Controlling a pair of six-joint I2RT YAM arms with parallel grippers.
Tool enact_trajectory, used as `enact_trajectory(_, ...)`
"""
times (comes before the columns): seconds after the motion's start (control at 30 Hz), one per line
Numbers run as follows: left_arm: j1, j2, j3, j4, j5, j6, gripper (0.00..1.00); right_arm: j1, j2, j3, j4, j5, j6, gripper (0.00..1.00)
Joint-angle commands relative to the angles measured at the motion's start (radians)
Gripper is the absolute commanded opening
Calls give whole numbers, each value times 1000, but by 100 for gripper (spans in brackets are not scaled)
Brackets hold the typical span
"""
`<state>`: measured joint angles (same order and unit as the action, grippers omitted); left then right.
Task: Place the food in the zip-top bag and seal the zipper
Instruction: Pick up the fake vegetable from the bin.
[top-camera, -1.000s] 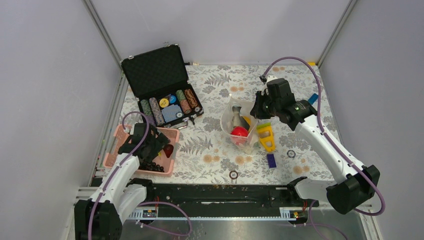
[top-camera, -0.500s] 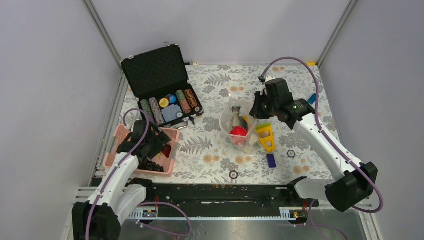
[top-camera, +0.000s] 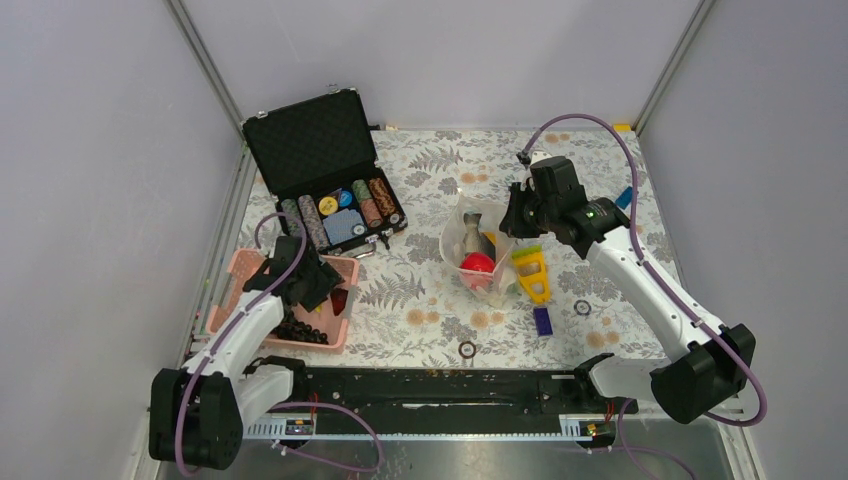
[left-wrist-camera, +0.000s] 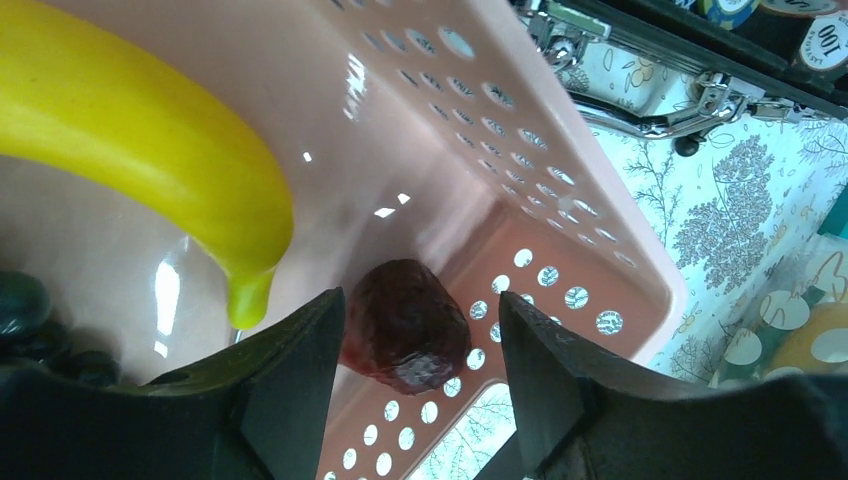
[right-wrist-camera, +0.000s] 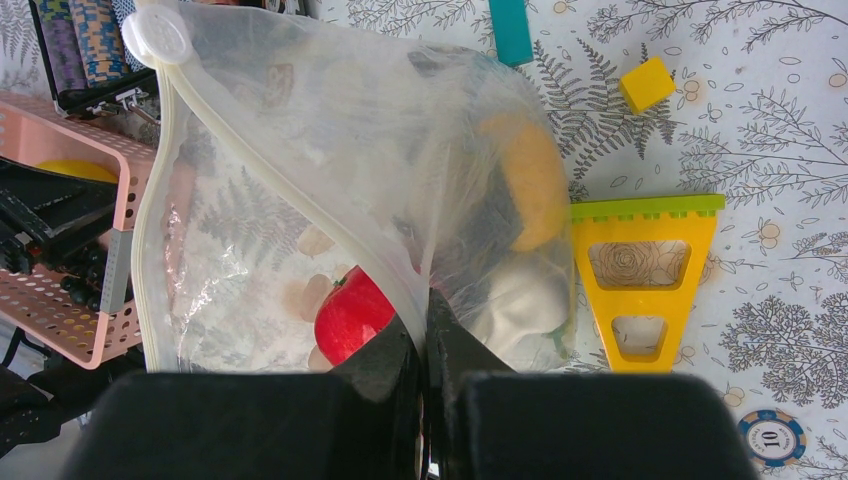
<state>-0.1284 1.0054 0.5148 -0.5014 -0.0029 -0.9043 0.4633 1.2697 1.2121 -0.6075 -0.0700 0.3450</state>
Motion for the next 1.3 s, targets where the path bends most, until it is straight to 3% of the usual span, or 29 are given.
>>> enact_trajectory(0.0, -4, 28, -15, 99, 54, 16, 58, -11, 3, 10, 12, 9, -9, 4)
enact_trajectory(0.37, -29, 92, -21, 81, 92, 46, 53, -11, -4, 7, 14, 12, -7, 4)
enact_trajectory(0.53, -29, 73, -10, 65, 115, 50, 32, -11, -1, 7, 13, 10, -5, 4)
enact_trajectory(0.63, -30, 26, 16, 23, 94, 49, 24, -12, -6, 7, 13, 9, -3, 4)
enact_trajectory(0.9, -30, -250, 103, -69, -91, -19, 16, -12, -18, 4, 14, 0, 0, 4)
enact_trajectory(1.03, -35, -366, 149, 32, -81, -26, 15, -12, -27, -3, 25, -1, 2, 4)
enact_trajectory(1.17, -64, -348, 183, 316, 165, -20, 16, -12, -30, -6, 34, -27, 9, 4)
enact_trajectory(1.27, -186, -255, 243, 457, 262, 21, 16, -12, -30, -12, 47, -27, 11, 4)
